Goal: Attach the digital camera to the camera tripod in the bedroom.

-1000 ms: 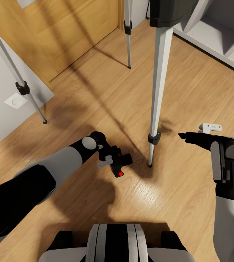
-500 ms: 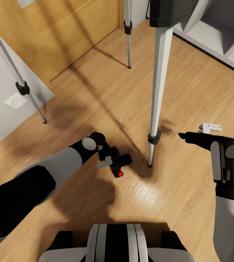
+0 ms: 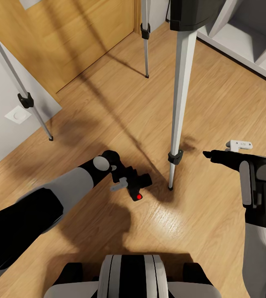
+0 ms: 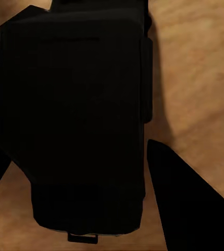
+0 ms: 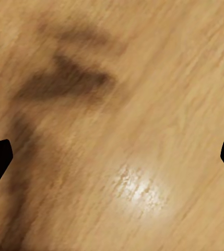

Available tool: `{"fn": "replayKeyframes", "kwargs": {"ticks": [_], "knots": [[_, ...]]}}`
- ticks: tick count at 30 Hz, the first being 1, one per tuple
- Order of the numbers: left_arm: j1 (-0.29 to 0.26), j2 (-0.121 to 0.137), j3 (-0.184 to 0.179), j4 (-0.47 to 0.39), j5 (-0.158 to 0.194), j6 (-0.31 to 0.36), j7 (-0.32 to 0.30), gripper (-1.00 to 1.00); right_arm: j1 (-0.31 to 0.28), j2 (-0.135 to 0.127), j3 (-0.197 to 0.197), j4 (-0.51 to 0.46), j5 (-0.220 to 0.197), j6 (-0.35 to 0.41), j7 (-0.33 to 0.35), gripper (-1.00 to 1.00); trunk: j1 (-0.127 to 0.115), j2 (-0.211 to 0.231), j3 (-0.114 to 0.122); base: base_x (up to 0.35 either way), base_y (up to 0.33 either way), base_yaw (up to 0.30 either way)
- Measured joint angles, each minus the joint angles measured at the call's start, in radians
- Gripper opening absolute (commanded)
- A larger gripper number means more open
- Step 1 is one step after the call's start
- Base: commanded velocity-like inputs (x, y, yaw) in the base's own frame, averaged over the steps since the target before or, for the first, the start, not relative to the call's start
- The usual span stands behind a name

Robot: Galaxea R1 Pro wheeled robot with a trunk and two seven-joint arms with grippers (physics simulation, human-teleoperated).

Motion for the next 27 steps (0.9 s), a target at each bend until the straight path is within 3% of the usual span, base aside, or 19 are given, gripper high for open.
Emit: {"fn": "replayKeyframes", "kwargs": {"ticks": [1,2,6,16,27], "knots": [[-0.001,0.0,0.0,0.0,0.0,0.0,-0.003,-1.0,0.0,0.0,0.0,0.0,0.0,0.0,0.0,1.0,0.0,0.0,0.0,0.0,0.0,0.0],[-0.01,-0.002,0.012,-0.015,0.0,-0.003,-0.072,-1.0,0.0,0.001,0.0,0.001,0.0,0.0,0.0,1.0,0.0,0.0,0.0,0.0,0.0,0.0],[-0.011,-0.002,0.033,-0.026,0.018,0.002,-0.136,-1.0,0.0,0.001,0.0,0.002,0.0,0.0,0.0,1.0,0.0,0.0,0.0,0.0,0.0,0.0],[-0.011,0.0,0.07,-0.082,0.012,0.0,-0.201,-1.0,0.0,0.001,0.0,0.003,0.001,0.0,0.0,1.0,0.0,0.0,0.0,0.0,0.0,0.0],[-0.012,0.003,0.103,-0.113,0.011,0.0,-0.227,-1.0,0.0,0.001,0.0,0.003,0.0,0.0,0.0,1.0,0.0,0.0,0.0,0.0,0.0,0.0]]}}
